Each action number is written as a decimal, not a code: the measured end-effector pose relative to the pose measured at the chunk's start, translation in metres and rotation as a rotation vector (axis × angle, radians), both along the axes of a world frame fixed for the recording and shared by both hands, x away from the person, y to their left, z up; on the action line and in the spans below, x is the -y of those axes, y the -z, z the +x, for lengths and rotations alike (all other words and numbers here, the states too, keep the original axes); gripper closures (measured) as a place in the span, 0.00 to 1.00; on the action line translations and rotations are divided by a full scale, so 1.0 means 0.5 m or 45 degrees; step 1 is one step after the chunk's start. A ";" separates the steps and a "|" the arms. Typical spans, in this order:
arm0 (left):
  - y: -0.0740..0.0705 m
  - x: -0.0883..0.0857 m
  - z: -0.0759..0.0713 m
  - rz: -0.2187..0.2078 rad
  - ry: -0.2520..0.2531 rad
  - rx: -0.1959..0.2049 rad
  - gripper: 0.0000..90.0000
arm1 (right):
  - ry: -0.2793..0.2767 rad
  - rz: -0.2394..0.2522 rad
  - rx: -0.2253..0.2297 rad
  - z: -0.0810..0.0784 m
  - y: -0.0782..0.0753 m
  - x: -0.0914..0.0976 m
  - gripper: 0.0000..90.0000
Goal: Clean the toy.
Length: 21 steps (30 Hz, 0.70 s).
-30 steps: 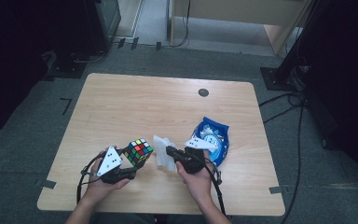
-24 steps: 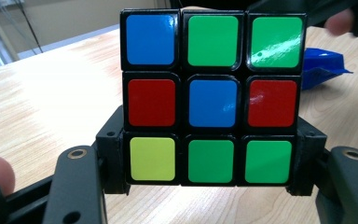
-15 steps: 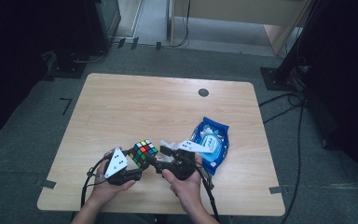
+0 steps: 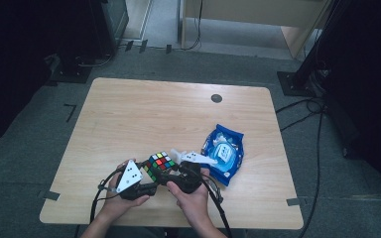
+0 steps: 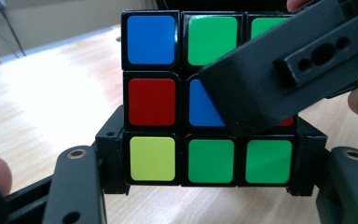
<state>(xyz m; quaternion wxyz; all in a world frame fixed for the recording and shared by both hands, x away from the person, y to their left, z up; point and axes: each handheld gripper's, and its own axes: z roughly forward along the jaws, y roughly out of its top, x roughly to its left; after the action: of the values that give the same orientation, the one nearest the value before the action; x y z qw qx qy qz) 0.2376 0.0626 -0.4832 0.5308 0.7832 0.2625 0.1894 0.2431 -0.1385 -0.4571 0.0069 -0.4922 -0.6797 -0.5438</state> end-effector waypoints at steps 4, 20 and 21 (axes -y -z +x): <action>0.003 -0.006 0.003 0.027 0.058 -0.008 0.35 | 0.010 -0.007 -0.017 0.006 0.001 0.009 0.38; 0.015 -0.012 0.009 0.186 0.038 0.061 0.28 | -0.160 -0.062 -0.082 0.025 -0.017 0.033 0.38; 0.016 -0.010 0.008 0.194 0.037 0.063 0.28 | -0.172 -0.076 -0.087 0.024 -0.017 0.029 0.38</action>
<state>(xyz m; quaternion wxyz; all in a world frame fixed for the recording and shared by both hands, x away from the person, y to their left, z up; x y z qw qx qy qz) 0.2414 0.0676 -0.4913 0.4789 0.8201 0.2227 0.2204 0.2550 -0.1530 -0.4486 0.0521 -0.4635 -0.7267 -0.5043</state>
